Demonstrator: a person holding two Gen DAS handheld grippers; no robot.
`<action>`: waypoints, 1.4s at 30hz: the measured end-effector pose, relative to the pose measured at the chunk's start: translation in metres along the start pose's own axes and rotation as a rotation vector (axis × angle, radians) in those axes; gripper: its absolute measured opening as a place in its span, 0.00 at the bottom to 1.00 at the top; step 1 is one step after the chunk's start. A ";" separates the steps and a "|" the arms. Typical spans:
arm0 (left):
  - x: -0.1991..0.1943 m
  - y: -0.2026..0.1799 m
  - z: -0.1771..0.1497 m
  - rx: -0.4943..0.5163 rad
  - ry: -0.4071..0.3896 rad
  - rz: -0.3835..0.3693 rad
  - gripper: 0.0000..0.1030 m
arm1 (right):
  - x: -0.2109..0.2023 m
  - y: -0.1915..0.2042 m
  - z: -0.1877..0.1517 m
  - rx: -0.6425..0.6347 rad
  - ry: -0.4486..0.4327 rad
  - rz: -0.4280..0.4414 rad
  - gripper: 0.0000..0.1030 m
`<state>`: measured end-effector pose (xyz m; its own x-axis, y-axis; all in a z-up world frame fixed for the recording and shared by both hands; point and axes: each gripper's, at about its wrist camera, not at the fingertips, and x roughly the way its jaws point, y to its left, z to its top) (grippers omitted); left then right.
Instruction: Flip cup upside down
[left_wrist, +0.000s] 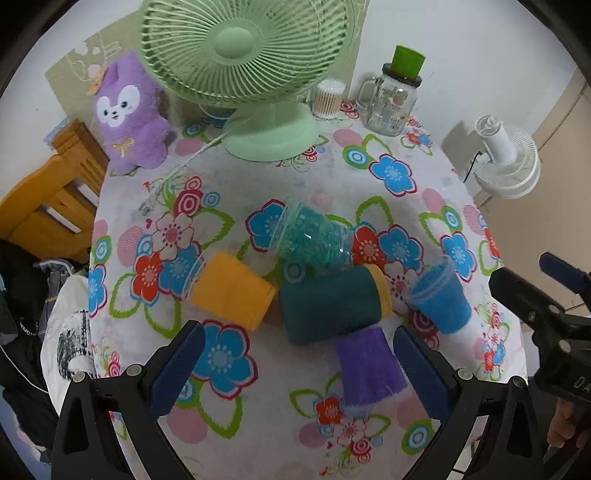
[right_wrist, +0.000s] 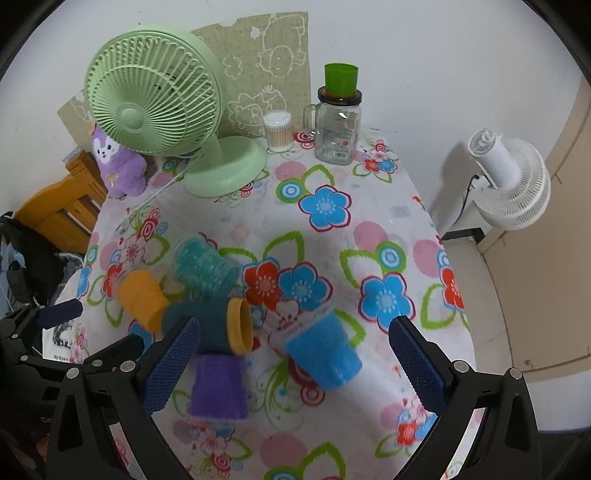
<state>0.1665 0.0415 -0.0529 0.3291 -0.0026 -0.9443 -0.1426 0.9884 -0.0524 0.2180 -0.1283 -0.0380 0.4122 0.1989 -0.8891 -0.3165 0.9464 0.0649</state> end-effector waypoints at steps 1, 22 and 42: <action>0.005 -0.001 0.005 0.002 0.006 0.003 1.00 | 0.006 -0.001 0.004 -0.002 0.007 0.002 1.00; 0.110 -0.014 0.063 0.039 0.138 0.037 1.00 | 0.109 -0.015 0.051 -0.002 0.130 0.055 1.00; 0.147 -0.021 0.074 0.040 0.144 0.034 0.87 | 0.146 -0.019 0.053 0.001 0.192 0.074 1.00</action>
<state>0.2873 0.0318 -0.1661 0.1872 0.0121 -0.9823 -0.1134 0.9935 -0.0094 0.3291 -0.1037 -0.1454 0.2173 0.2156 -0.9520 -0.3390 0.9313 0.1335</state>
